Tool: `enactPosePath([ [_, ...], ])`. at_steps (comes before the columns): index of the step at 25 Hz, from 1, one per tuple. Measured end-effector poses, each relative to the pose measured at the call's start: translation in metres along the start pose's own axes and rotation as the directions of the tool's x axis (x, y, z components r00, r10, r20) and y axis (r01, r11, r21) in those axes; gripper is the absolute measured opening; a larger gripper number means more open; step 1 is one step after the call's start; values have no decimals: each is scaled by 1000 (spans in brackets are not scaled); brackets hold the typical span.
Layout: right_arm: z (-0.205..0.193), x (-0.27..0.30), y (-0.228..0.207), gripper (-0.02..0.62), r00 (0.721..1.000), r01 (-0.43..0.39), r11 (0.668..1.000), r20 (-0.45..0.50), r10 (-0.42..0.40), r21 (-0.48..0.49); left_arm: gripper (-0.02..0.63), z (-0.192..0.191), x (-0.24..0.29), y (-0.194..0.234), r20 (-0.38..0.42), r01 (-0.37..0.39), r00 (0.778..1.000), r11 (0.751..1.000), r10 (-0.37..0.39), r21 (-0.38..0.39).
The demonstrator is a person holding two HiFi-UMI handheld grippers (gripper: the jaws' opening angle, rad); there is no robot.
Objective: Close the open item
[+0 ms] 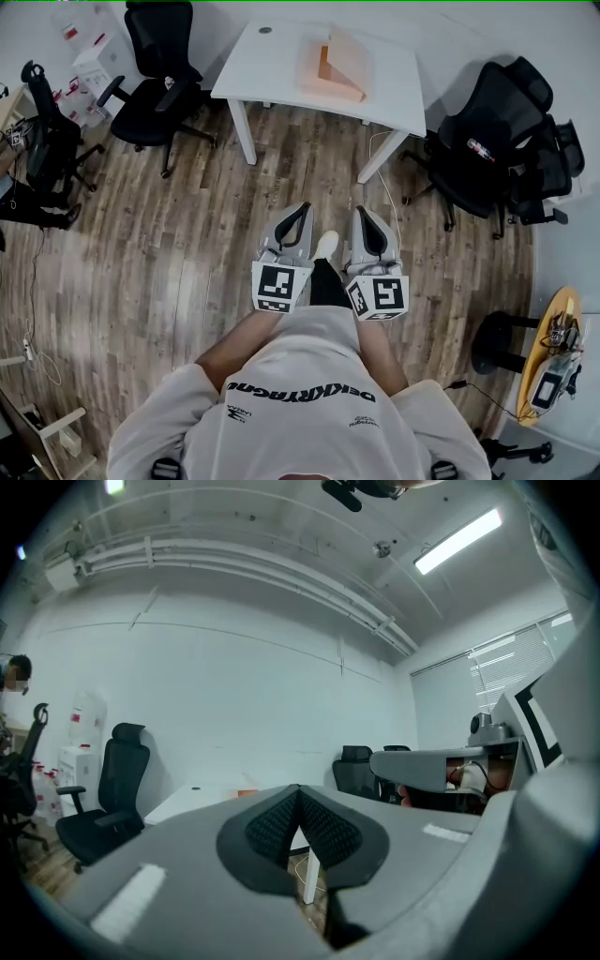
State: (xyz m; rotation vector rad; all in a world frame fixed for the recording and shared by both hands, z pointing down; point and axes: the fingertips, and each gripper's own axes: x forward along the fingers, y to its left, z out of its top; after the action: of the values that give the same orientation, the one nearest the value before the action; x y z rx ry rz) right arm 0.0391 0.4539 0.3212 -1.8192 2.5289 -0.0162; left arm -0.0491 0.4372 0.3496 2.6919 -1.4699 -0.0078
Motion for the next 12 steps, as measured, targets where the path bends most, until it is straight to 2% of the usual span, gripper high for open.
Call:
enactPosePath([
  [8,-6,37,-12,0,998,-58,991,23,55,117,3,5,32,9,18,50,999,999,-50,-6],
  [12,-4,58,-18,0,997,-64,991,42,60,117,5,1,49,18,4,57,998,998,-57,-9],
])
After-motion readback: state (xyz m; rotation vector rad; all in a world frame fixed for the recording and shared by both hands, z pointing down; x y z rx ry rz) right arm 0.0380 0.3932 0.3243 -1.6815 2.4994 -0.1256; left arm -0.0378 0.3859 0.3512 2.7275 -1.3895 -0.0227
